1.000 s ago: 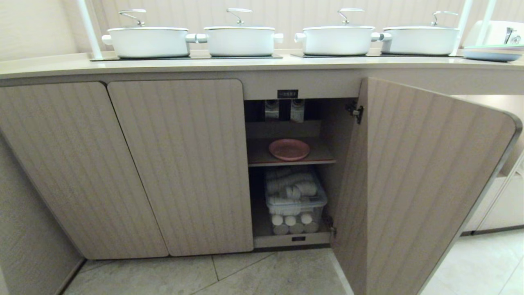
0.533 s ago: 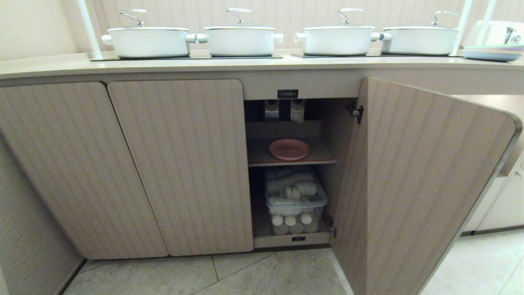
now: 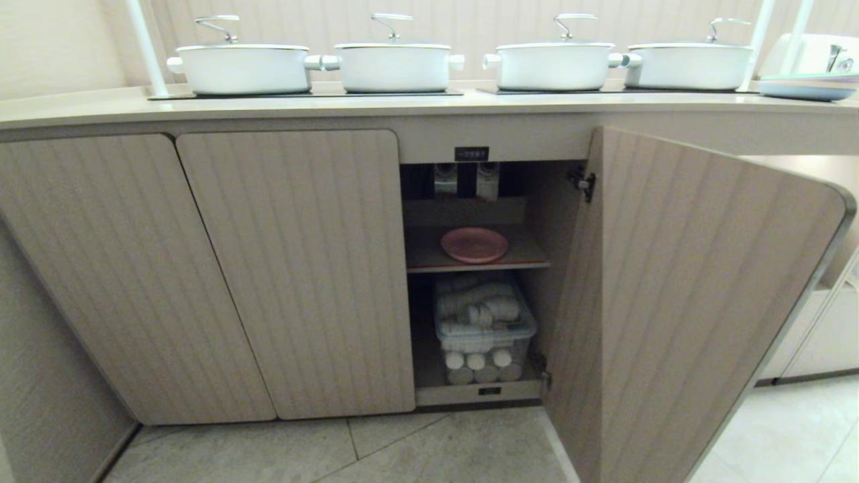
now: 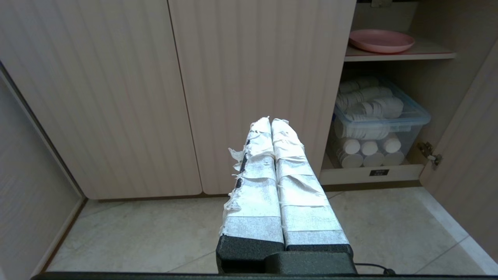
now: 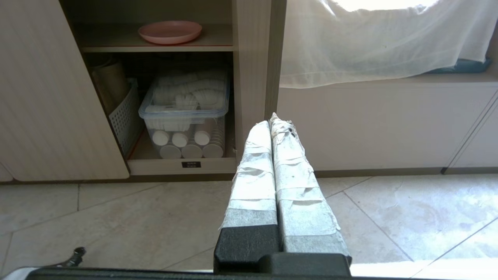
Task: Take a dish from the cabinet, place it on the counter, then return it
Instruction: Close the cabinet door
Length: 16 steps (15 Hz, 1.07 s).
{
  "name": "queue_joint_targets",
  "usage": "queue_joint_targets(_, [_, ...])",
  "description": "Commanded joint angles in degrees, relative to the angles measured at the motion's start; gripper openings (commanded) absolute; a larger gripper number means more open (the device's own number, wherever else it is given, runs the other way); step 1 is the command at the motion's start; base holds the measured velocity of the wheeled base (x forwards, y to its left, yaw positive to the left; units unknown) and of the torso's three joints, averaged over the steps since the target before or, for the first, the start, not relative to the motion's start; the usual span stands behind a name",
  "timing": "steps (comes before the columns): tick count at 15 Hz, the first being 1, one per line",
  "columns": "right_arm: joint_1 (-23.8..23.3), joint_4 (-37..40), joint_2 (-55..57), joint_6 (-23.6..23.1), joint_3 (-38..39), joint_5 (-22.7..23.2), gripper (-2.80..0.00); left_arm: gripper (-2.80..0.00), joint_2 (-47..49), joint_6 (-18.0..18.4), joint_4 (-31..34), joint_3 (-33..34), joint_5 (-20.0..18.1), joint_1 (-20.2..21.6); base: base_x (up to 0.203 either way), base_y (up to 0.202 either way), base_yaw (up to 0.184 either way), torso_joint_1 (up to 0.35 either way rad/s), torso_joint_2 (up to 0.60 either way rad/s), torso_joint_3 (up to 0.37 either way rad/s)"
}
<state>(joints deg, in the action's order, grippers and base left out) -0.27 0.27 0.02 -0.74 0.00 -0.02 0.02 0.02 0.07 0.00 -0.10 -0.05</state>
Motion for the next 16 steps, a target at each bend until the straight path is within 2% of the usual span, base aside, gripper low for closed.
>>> queue_joint_targets(1, [0.00,-0.01,0.06,0.12,0.00,-0.17,-2.80,-2.80,-0.02,-0.02,0.01,0.00,0.01,0.05,0.000,0.000,0.000,0.000,0.00,0.000])
queue_joint_targets(7, [-0.04,-5.03,2.74,0.02,-0.52,-1.50,-2.80,-2.80,-0.02,-0.02,0.01,0.00,0.01,-0.04,0.000,0.000,0.000,0.000,0.00,0.000])
queue_joint_targets(10, [-0.08,-3.62,6.13,-0.77,-2.74,-11.04,-2.80,-2.80,-0.02,-0.02,0.01,0.00,0.01,-0.04,0.000,0.000,0.000,0.000,0.00,0.000])
queue_joint_targets(12, [-0.23,-2.50,9.51,-0.91,-4.51,-14.82,-2.80,-2.80,-0.02,-0.02,0.01,0.00,0.01,0.05,0.000,0.000,0.000,0.000,0.00,0.000])
queue_joint_targets(16, [-3.95,-2.09,18.50,-0.72,-8.18,-15.59,-2.80,-2.80,-0.02,-0.02,0.01,0.00,0.01,-0.04,0.000,0.000,0.000,0.000,0.00,0.000])
